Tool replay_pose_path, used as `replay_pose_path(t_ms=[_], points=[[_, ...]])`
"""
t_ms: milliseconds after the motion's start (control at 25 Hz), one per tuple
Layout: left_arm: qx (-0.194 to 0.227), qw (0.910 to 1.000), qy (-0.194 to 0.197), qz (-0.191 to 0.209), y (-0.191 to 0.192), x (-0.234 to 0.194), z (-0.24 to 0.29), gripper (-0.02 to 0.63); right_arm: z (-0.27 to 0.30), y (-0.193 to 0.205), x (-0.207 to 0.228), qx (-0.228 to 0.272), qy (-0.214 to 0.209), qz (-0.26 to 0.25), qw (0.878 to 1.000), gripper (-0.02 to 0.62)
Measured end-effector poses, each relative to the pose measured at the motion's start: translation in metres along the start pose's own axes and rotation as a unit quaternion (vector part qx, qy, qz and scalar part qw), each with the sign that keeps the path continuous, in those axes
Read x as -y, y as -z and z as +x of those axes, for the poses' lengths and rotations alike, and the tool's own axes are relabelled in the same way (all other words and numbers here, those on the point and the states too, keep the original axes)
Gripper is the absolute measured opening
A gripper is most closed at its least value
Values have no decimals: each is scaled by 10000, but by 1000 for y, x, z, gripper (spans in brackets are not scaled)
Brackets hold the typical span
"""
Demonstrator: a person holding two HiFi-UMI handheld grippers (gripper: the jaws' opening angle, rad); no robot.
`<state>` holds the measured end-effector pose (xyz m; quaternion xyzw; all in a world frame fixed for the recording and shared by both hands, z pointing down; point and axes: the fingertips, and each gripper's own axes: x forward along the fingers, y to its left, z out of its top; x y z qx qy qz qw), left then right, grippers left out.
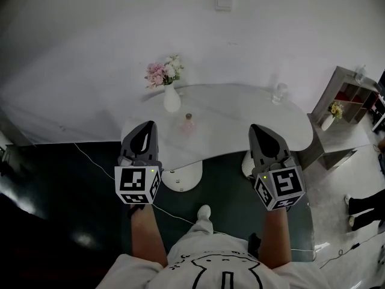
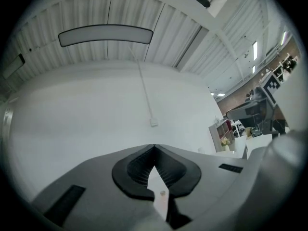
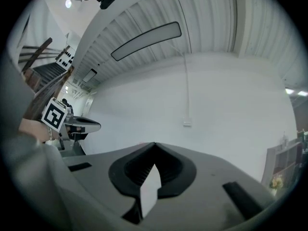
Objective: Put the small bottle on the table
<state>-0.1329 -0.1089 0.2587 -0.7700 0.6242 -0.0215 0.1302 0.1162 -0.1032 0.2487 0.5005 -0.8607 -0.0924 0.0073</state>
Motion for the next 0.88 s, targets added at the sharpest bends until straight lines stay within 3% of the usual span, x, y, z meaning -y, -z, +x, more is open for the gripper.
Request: replay_pose_path(t_ms=[440,680,880], points=[[155,9997,-55,-159,-19,-12,6,3,12,-22,6,85,-3,-171,9998,-8],[255,9983,-74,-512,-18,-18,10,3,15,-19,8,59,5,-260,9996,-8],[252,9983,3,-528,-16,-16,12,3,18,-15,10,-7,29,-257,9997,-8]])
